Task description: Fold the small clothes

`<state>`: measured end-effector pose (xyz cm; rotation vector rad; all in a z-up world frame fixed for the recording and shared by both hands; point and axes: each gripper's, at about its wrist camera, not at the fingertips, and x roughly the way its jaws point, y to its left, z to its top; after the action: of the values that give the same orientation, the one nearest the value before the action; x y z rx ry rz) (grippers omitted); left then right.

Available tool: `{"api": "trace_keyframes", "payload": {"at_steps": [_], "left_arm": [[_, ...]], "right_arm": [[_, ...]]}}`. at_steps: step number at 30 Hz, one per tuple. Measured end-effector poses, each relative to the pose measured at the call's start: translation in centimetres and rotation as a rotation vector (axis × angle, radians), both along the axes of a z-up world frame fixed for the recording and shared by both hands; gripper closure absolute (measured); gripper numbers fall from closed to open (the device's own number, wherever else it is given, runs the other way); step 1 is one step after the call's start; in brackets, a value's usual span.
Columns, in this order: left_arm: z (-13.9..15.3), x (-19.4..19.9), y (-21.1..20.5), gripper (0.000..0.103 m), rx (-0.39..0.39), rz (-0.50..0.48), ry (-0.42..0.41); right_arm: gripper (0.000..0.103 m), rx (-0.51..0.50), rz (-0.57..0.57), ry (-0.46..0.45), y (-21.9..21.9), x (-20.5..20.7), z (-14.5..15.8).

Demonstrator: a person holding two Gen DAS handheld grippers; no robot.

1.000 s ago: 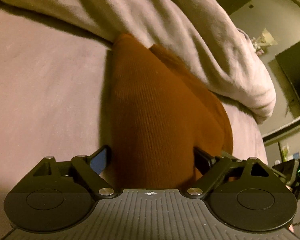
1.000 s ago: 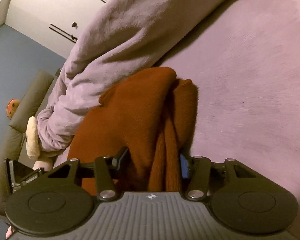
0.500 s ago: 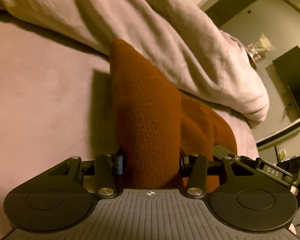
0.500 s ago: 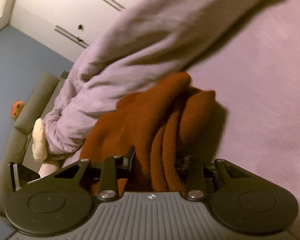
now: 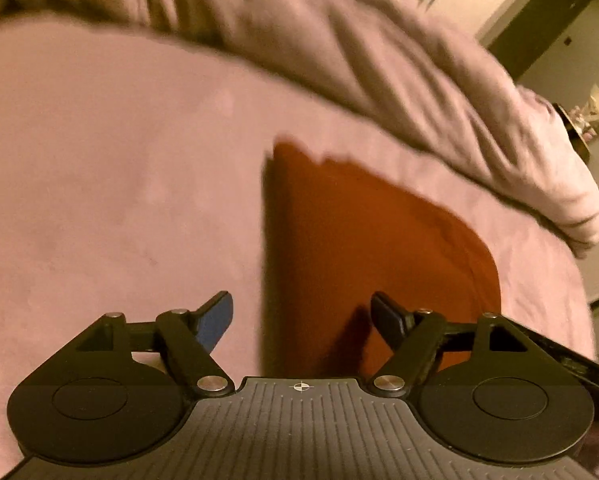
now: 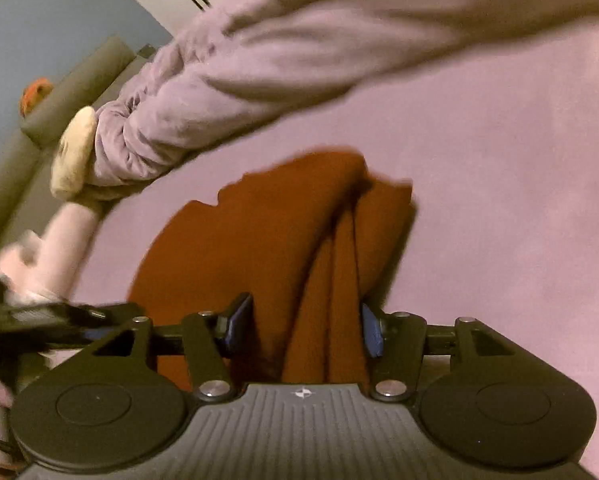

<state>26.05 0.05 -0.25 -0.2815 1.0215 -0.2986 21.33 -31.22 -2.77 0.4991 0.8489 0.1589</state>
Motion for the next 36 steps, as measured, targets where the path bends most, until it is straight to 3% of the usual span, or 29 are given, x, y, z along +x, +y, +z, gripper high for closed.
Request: {"api": "trace_keyframes", "payload": {"at_steps": [3,7,10,12,13,17,20,24,28,32,36], "left_arm": [[1.3,0.1,-1.4,0.008,0.037,0.02,-0.115],[-0.1,0.4,-4.6,0.008,0.037,0.05,-0.17],[-3.1,0.6,-6.4,0.006,0.122,0.0,-0.097],[-5.0,0.2,-6.0,0.0,0.123,-0.023,-0.091],[-5.3,0.2,-5.7,0.0,0.126,-0.014,-0.098],[-3.9,0.4,-4.4,0.0,0.076,0.026,-0.031],[-1.9,-2.5,-3.3,0.0,0.104,0.011,-0.083],[-1.6,-6.7,-1.8,0.0,0.114,0.012,-0.087],[-2.2,-7.7,-1.6,0.0,0.133,0.034,-0.032],[-1.9,-7.3,-2.7,0.0,0.206,0.007,-0.051],[-2.1,-6.9,-3.4,0.0,0.225,0.004,-0.03]], "right_arm": [[0.048,-0.202,-0.047,-0.123,1.9,-1.3,3.3],[0.071,-0.381,0.019,-0.24,6.0,-1.1,5.4],[0.076,-0.491,0.089,-0.212,8.3,0.2,3.6],[0.077,-0.644,0.12,-0.147,9.1,0.7,1.2],[0.077,-0.67,0.133,-0.146,9.0,0.5,0.3],[0.077,-0.66,0.149,-0.141,8.6,0.9,0.6],[0.076,-0.652,0.119,-0.12,9.3,0.9,2.3],[0.076,-0.609,0.102,-0.155,9.3,-3.6,3.5],[0.076,-0.596,0.095,-0.131,9.3,-6.5,2.3],[0.075,-0.635,0.099,-0.097,9.9,-6.3,1.3],[0.072,-0.658,0.109,-0.053,10.3,-5.4,0.5]]}}
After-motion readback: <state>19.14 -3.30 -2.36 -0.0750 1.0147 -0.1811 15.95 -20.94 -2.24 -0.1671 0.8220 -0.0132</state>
